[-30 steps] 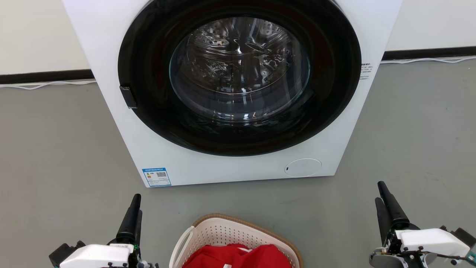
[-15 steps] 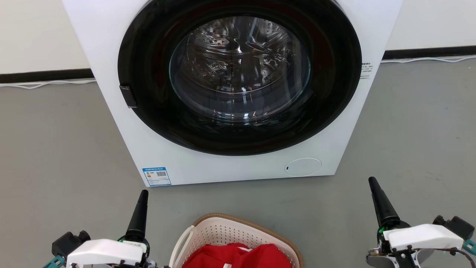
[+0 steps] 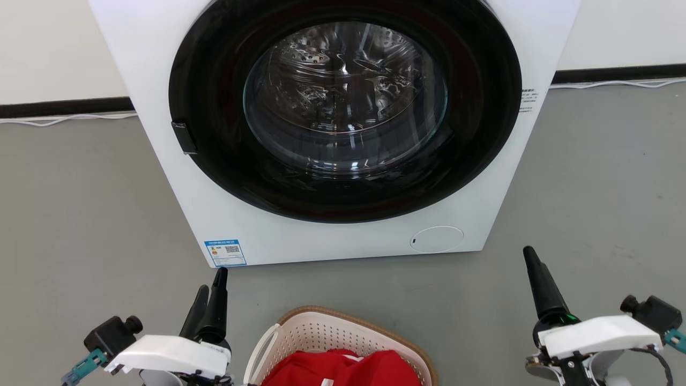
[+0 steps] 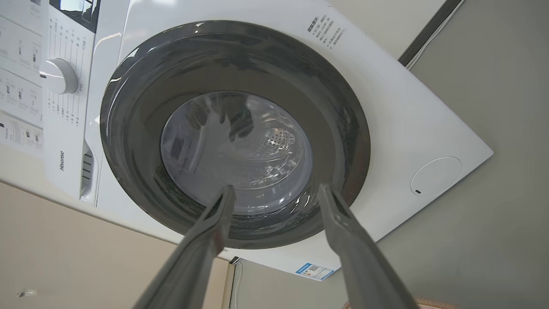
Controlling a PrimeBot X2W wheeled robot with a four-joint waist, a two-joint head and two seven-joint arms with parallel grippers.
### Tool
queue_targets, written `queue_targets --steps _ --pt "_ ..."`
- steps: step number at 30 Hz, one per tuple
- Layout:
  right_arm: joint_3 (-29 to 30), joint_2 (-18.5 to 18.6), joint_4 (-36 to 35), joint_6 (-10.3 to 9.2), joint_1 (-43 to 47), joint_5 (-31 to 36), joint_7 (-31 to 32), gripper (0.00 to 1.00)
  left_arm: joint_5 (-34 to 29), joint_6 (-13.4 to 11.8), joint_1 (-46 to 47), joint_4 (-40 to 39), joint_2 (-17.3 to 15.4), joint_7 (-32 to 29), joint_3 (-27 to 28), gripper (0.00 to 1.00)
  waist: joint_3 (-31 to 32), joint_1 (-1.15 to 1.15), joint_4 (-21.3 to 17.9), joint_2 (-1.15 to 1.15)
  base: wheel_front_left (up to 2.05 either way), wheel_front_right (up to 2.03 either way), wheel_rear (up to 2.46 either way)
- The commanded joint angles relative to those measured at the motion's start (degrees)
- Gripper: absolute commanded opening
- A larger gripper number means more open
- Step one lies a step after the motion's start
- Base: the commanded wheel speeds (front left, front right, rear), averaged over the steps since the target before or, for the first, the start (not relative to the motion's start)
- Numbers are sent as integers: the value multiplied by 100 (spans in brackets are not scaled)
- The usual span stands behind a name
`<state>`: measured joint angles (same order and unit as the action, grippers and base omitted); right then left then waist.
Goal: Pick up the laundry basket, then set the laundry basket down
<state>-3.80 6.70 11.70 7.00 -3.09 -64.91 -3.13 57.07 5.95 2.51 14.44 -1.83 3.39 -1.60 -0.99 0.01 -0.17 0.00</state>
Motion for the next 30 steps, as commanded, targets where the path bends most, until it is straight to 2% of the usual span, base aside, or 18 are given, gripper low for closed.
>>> queue_targets --steps 1,30 --pt "-93 80 -229 25 -318 202 -91 100 -217 -56 312 -198 -45 65 40 100 -1 0 0 0 0 0 0" --pt "-500 185 -390 35 -390 1822 -578 100 -1989 -270 462 -332 -71 552 -224 100 -69 0 9 0 0 0 0"
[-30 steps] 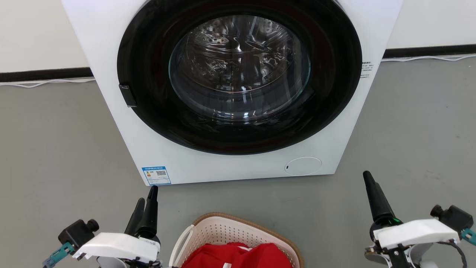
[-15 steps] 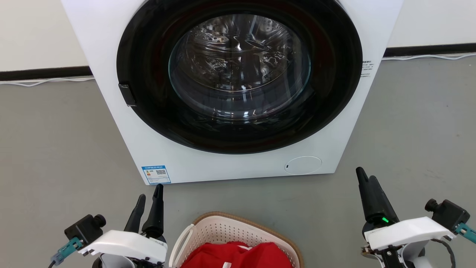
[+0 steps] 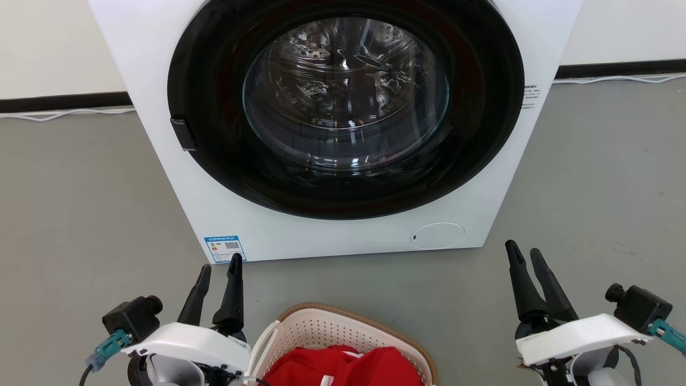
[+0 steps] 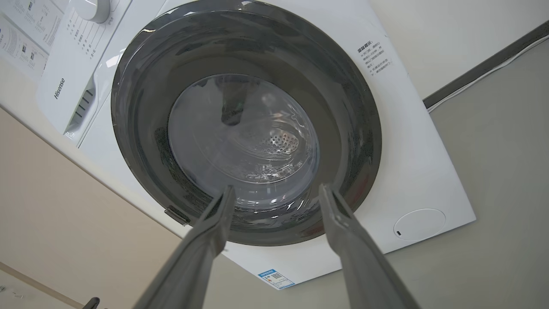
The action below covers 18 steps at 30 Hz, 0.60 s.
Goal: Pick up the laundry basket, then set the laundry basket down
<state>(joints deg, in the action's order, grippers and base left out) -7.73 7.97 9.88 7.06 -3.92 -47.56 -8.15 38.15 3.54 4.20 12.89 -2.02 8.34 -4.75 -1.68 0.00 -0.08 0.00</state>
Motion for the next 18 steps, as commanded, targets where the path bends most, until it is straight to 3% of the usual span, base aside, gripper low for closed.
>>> queue_targets --steps 1,18 --pt "-122 61 -212 30 -310 137 -93 100 -157 -32 297 -183 -54 74 84 100 -2 0 1 0 0 0 0" --pt "-320 120 -245 36 -386 1049 -379 100 -1161 -110 390 -283 -69 359 -40 100 -80 0 -3 0 0 0 0"
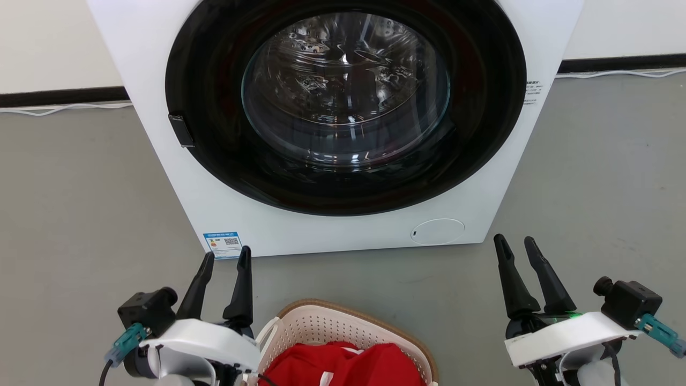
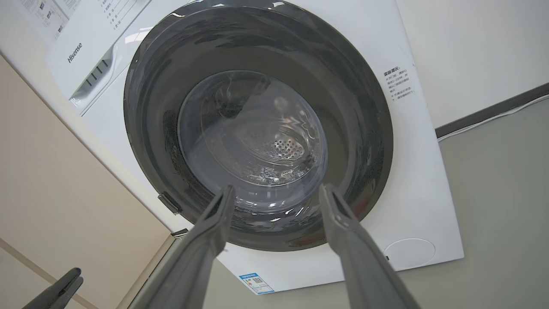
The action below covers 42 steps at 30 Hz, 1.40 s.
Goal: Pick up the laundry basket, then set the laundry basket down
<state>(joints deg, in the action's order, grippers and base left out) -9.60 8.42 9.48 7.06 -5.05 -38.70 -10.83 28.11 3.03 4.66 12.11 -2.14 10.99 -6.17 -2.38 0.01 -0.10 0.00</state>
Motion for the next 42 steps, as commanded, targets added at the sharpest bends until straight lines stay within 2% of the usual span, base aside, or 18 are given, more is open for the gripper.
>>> queue_targets --steps 1,19,42 --pt "-132 76 -204 37 -279 221 -128 100 -216 -65 350 -208 -58 111 96 100 -11 0 -2 0 0 0 0" --pt "-142 111 -294 43 -354 1198 -413 100 -1221 -170 436 -302 -74 397 3 100 -58 0 -19 0 0 0 0" --pt "74 61 -243 43 -396 1208 -417 100 -1113 -176 472 -264 -74 401 96 100 -215 0 -120 0 0 0 0"
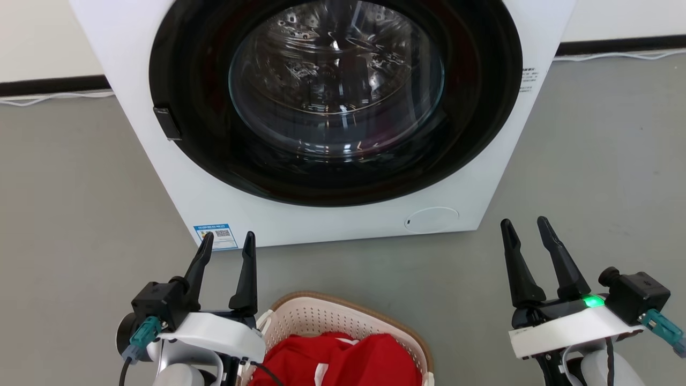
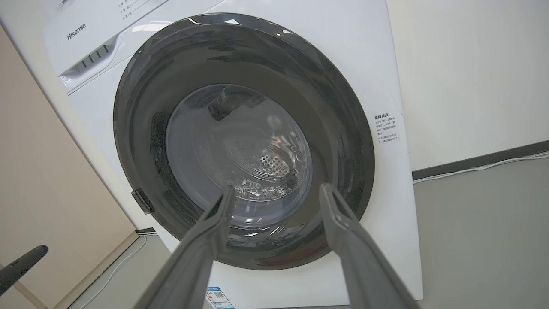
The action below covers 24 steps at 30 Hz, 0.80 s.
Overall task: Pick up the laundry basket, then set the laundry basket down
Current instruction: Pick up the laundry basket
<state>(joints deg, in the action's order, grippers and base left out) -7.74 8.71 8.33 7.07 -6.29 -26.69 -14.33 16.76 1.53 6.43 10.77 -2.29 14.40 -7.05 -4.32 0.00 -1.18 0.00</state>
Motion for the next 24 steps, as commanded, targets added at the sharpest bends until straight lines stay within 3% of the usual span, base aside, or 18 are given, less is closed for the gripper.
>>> queue_targets --steps 1,10,24 --pt "-112 38 -134 42 -279 -1 -67 100 27 -29 306 -125 -59 60 182 100 -58 0 -25 0 0 0 0" --pt "-137 100 -243 42 -444 -117 -67 100 27 3 565 149 -59 60 256 100 -654 0 -192 0 0 0 0" --pt "-266 148 -374 42 -799 -356 -67 100 -201 205 1262 1463 -59 60 757 100 -1646 0 -379 0 0 0 0"
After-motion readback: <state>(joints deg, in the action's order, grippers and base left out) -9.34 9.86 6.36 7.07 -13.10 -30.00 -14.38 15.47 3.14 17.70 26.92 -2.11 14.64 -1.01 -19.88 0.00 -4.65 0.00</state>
